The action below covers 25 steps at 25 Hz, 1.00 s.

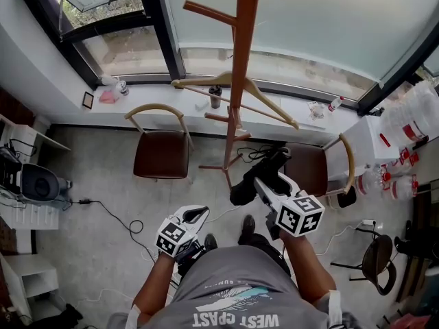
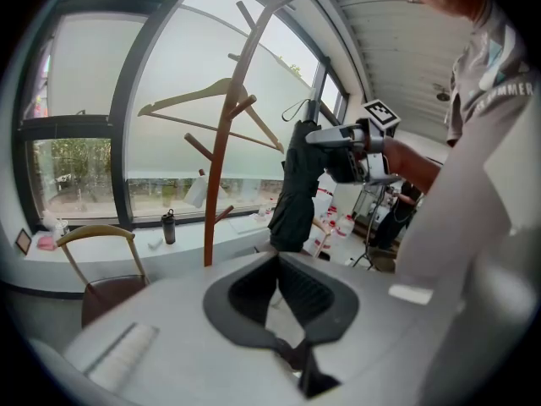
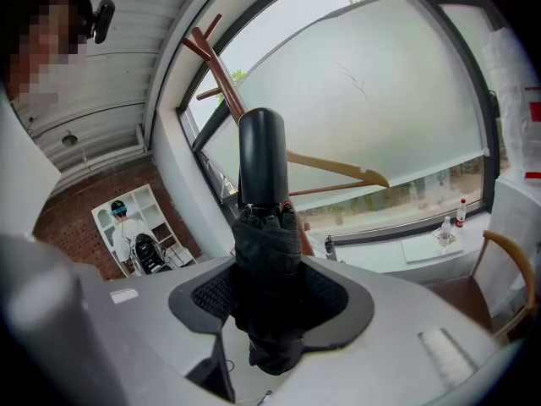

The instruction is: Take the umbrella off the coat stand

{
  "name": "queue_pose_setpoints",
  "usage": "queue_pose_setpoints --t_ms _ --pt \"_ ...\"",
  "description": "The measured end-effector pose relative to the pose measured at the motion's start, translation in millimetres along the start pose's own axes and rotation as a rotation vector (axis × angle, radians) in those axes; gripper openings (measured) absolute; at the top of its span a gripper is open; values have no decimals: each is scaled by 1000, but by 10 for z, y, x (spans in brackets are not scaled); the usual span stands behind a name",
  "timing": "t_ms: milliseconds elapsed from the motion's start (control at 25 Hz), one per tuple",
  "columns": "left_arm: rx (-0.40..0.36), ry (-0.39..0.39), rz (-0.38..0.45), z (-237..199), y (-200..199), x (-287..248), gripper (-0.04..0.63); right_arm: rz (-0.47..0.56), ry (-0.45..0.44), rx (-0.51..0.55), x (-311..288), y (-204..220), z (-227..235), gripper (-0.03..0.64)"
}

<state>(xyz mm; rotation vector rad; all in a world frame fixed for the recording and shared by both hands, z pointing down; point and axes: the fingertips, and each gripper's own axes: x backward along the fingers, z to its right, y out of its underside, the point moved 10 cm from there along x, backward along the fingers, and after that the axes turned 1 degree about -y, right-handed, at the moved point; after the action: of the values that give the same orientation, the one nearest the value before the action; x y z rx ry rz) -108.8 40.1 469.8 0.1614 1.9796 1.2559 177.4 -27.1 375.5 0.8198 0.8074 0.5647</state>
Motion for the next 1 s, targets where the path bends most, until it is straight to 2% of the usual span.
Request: queue_pose_setpoints --t_ms 520,1000 --pt "14 11 -12 165 84 -115 2 -27 67 -60 102 234 297 213" --pt "17 6 -39 290 171 -122 2 -1 107 -90 195 295 492 213"
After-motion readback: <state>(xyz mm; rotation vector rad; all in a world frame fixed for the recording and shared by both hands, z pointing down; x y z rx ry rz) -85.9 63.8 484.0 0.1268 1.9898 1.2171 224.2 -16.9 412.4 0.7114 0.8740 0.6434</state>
